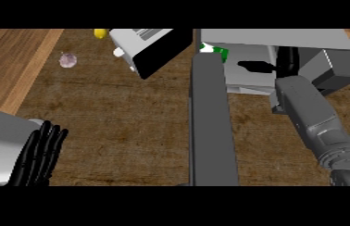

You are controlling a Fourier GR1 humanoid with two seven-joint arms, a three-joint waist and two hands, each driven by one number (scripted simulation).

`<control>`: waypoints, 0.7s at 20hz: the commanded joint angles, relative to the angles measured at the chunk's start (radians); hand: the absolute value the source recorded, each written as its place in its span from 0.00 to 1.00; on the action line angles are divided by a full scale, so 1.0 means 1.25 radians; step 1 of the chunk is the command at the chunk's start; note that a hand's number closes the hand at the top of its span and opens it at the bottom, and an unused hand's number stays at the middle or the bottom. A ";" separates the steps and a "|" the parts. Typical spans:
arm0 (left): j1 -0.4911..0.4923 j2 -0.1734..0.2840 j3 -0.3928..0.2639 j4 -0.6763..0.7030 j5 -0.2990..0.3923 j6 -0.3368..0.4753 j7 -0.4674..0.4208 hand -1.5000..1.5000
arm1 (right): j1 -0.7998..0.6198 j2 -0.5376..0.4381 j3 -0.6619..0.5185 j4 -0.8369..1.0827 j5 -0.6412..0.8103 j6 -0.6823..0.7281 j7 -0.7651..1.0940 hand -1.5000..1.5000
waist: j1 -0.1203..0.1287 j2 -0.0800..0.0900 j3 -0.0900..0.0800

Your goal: Pick up the milk, place it into the microwave and close the microwave

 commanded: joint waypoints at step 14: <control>0.047 -0.010 -0.017 -0.004 0.012 -0.006 -0.012 0.00 | 0.141 0.008 -0.061 -0.029 -0.089 0.301 -0.123 0.00 | -0.040 -0.018 -0.002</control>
